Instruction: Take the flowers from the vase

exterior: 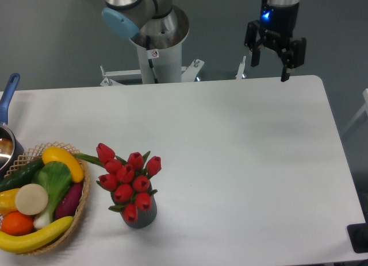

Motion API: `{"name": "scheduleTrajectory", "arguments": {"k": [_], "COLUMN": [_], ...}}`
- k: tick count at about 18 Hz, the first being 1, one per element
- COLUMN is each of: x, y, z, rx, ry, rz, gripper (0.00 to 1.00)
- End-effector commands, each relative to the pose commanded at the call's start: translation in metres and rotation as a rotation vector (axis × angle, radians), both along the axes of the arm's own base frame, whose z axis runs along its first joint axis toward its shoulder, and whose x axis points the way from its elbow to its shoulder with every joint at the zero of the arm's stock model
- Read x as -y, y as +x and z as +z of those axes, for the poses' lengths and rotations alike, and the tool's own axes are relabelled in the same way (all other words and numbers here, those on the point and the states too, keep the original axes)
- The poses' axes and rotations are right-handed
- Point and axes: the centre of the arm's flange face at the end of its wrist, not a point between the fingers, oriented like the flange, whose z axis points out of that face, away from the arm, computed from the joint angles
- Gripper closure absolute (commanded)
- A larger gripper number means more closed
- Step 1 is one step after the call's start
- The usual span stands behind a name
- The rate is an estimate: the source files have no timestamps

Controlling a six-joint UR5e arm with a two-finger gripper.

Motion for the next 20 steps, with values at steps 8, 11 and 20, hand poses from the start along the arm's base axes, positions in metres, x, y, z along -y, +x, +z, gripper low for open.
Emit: {"name": "scheduleTrajectory", "arguments": {"k": [8,11,20], "x": [-0.011,-0.013,-0.079], "y": [0.002,0.002,0.008], "z": [0.002,0.001,-0.016], "rx": [0.057,0.093,0.263], "ry": [0.082,0.114,0.319], "rz": [0.089,0.153,0.271], "gripper": [0.0,0.0,0.0]}}
